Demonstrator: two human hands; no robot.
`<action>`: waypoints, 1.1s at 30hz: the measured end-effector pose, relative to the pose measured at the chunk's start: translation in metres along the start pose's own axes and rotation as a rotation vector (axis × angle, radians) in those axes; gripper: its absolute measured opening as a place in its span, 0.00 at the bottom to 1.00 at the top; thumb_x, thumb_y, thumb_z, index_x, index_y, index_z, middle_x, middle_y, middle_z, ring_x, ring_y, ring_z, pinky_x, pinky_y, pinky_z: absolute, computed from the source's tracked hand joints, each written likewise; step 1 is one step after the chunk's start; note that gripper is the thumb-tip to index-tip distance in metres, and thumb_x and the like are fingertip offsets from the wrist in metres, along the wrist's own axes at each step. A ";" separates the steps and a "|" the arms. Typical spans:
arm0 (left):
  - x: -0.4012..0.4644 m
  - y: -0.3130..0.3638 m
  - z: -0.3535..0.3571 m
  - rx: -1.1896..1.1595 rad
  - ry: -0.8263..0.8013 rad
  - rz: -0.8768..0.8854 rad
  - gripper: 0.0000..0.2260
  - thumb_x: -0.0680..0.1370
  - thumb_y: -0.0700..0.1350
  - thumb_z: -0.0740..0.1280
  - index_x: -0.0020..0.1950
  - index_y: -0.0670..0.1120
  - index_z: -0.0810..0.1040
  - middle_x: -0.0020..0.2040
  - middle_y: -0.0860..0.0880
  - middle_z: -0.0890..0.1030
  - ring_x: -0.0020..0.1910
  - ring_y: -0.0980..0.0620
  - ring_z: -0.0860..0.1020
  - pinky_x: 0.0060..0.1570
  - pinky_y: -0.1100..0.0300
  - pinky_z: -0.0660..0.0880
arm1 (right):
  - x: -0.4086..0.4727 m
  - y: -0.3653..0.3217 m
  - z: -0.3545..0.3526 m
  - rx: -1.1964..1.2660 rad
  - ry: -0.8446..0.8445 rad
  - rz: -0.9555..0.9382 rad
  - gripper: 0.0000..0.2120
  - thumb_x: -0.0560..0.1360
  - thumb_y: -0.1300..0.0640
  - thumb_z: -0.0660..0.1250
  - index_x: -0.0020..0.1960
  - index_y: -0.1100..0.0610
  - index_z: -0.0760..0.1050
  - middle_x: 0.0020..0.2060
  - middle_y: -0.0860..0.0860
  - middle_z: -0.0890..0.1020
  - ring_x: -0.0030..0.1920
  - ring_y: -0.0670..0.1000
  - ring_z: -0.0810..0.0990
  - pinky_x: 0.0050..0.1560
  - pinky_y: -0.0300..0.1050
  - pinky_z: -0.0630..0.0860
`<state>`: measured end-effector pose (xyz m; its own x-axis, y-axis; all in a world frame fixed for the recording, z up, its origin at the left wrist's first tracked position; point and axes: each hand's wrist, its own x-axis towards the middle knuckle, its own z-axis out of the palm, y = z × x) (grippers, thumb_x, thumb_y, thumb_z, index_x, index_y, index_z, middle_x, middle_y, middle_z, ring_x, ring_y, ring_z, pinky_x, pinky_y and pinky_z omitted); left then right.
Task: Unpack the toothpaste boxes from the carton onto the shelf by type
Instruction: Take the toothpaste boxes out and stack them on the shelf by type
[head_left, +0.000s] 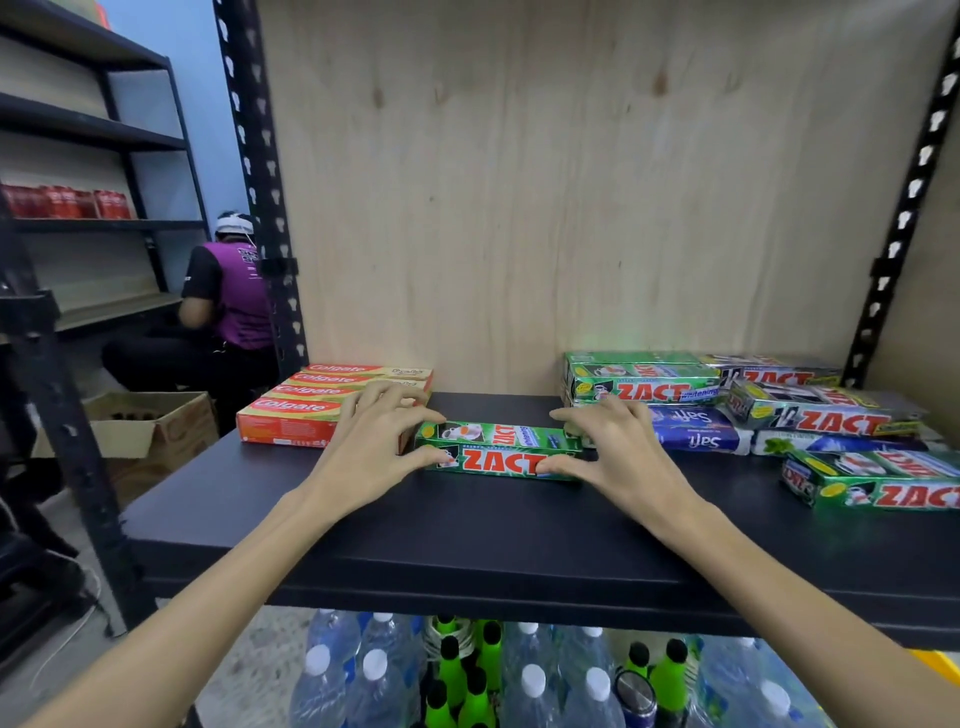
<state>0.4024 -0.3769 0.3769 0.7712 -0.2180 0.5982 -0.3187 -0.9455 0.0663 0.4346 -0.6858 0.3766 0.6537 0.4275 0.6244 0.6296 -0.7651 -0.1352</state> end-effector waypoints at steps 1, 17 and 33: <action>0.005 -0.001 0.001 0.018 -0.009 -0.017 0.21 0.76 0.66 0.67 0.66 0.59 0.78 0.69 0.57 0.72 0.71 0.55 0.60 0.68 0.51 0.58 | 0.005 -0.001 0.003 -0.012 0.000 0.001 0.41 0.67 0.27 0.60 0.69 0.54 0.76 0.52 0.49 0.82 0.59 0.49 0.70 0.62 0.43 0.58; 0.093 -0.022 0.015 -0.004 -0.197 -0.181 0.27 0.69 0.60 0.77 0.66 0.55 0.79 0.63 0.52 0.80 0.61 0.51 0.75 0.59 0.51 0.73 | 0.080 0.026 0.049 -0.300 0.026 0.010 0.45 0.64 0.29 0.71 0.73 0.54 0.67 0.54 0.50 0.83 0.62 0.56 0.70 0.60 0.51 0.56; 0.136 -0.063 0.051 -0.227 -0.200 -0.317 0.26 0.68 0.51 0.81 0.65 0.50 0.79 0.61 0.52 0.82 0.57 0.55 0.79 0.59 0.59 0.74 | 0.136 0.050 0.062 -0.458 -0.061 0.086 0.45 0.58 0.22 0.68 0.62 0.54 0.69 0.42 0.48 0.80 0.57 0.53 0.71 0.64 0.51 0.50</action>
<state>0.5555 -0.3590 0.4136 0.9348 0.0110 0.3550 -0.1448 -0.9009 0.4091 0.5809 -0.6355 0.4071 0.7275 0.3704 0.5776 0.3308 -0.9268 0.1778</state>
